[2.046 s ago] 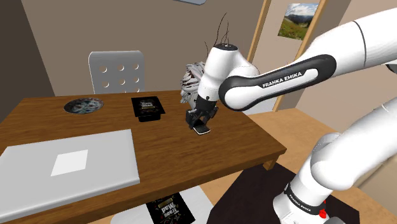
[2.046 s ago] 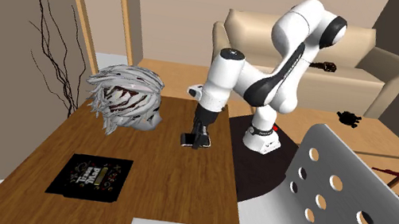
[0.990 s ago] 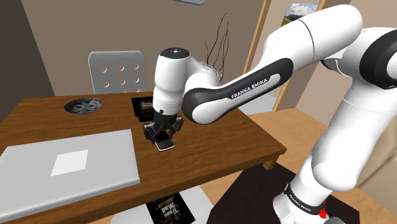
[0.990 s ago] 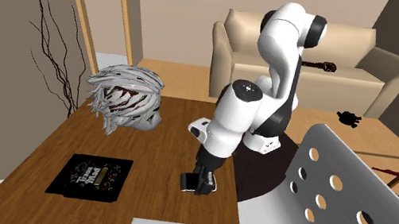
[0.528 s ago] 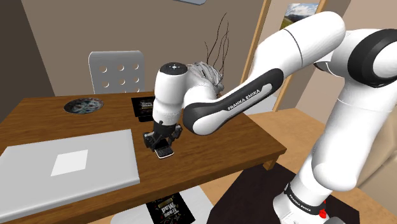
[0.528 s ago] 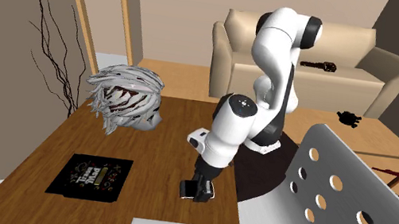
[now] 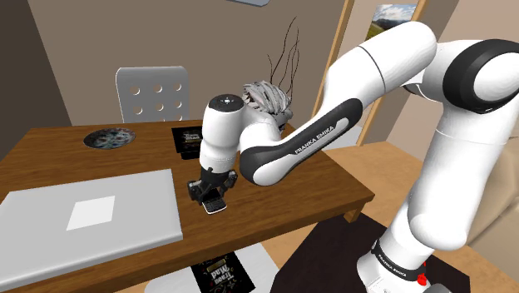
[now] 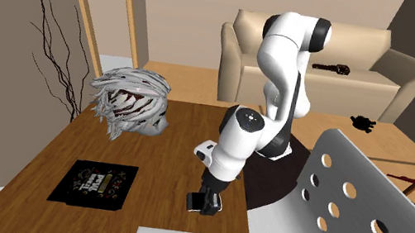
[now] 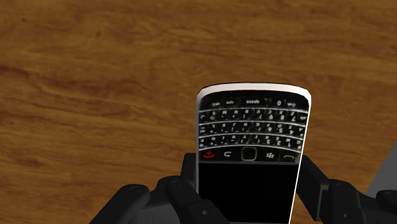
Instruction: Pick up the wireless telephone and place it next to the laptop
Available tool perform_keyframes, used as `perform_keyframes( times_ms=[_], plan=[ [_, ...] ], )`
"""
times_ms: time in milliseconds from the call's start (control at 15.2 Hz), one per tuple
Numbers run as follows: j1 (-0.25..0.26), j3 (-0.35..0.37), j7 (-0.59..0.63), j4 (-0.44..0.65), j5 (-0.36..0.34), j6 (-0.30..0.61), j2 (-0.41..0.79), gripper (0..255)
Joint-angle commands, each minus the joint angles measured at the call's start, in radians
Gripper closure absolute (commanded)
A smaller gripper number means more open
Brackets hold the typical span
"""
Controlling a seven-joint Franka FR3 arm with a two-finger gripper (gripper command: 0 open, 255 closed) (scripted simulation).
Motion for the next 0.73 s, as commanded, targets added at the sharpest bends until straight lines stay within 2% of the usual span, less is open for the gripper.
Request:
perform_keyframes(
  times_ms=[0,198,264,594,660],
  plan=[
    [0.000,0.000,0.001,0.000,-0.001,0.001,0.001,255],
    [0.000,0.000,0.001,0.000,-0.001,0.001,0.001,255],
    [0.000,0.000,0.001,0.000,-0.001,0.001,0.001,0],
    [0.000,0.000,0.001,0.000,-0.001,0.001,0.001,0],
    [-0.004,0.009,-0.019,0.003,0.029,-0.023,-0.028,0]
  ],
)
